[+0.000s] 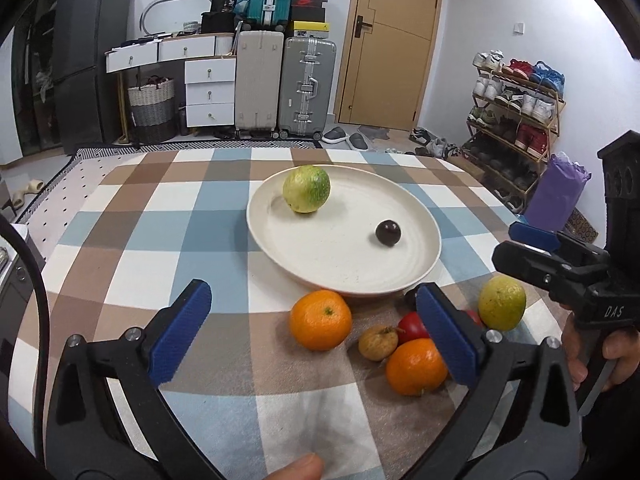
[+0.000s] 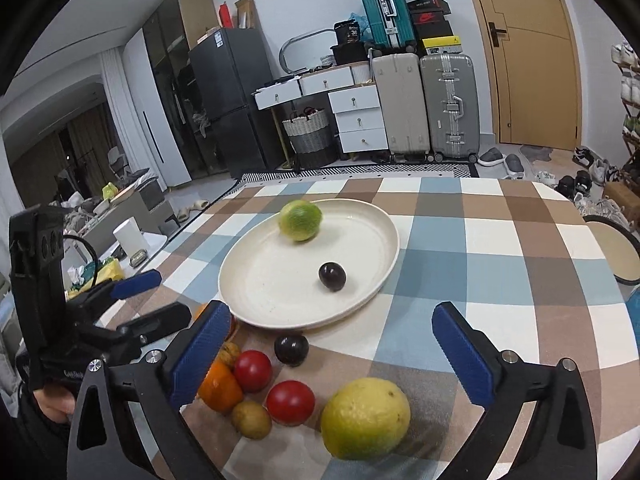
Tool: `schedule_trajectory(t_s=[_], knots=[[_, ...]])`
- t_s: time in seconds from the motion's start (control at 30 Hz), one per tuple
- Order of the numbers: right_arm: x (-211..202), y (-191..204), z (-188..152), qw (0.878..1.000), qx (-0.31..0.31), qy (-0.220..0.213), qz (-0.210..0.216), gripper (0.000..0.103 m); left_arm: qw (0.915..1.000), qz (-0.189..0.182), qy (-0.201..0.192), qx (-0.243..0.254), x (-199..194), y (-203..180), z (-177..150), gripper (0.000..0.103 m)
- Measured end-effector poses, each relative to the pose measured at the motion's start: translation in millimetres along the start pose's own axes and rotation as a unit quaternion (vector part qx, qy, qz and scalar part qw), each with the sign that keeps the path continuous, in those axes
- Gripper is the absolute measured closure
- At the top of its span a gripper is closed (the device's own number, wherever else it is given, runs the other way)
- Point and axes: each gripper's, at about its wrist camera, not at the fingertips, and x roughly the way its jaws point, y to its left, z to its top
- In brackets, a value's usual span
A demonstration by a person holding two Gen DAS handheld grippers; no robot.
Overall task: Organize fruits
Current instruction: 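Move the right tool to the large green-yellow pomelo and grasp it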
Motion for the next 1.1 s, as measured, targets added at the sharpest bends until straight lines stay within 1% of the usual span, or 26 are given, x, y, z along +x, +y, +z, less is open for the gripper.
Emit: schedule_trajectory(t_s=[0.1, 0.3, 0.4, 0.57, 0.7, 0.87, 0.97, 1.03, 1.1], knots=[[-2.7, 1.1, -4.0, 1.0, -0.004, 0.003, -0.005, 0.0, 0.9999, 0.001, 0.008, -0.008, -3.3, 4.1, -5.8, 0.001], [-10.5, 1.3, -15.1, 1.0, -0.014, 0.014, -0.007, 0.0, 0.9999, 0.004, 0.009, -0.005, -7.1, 4.1, -9.6, 0.001], [-12.8, 0.9, -22.5, 0.999, -0.018, 0.028, -0.009, 0.0, 0.9997, 0.006, 0.021, -0.006, -2.7, 4.9, -10.8, 0.001], [-15.8, -6.4, -34.5, 0.998, -0.013, 0.063, -0.015, 0.0, 0.9996, 0.007, 0.027, -0.007, 0.4, 5.1, -12.0, 0.001], [-14.3, -15.3, -37.2, 0.997, 0.004, 0.077, -0.018, 0.0, 0.9993, 0.007, 0.036, -0.008, 5.6, 5.7, -12.9, 0.001], [-10.6, -17.6, -39.7, 0.996, 0.006, 0.091, -0.019, 0.001, 0.999, 0.004, 0.041, -0.018, 9.7, 9.6, -12.5, 0.001], [-6.2, -17.4, -41.9, 0.994, 0.004, 0.103, -0.02, 0.002, 0.9987, 0.004, 0.046, -0.019, 12.0, 9.9, -12.9, 0.001], [-5.2, -16.8, -43.0, 0.994, 0.002, 0.107, -0.023, 0.008, 0.9986, 0.001, 0.049, -0.019, 13.0, 9.1, -13.3, 0.001], [-3.6, -17.7, -43.1, 0.994, 0.005, 0.11, -0.019, 0.011, 0.9985, -0.002, 0.051, -0.017, 13.0, 7.6, -13.7, 0.001]])
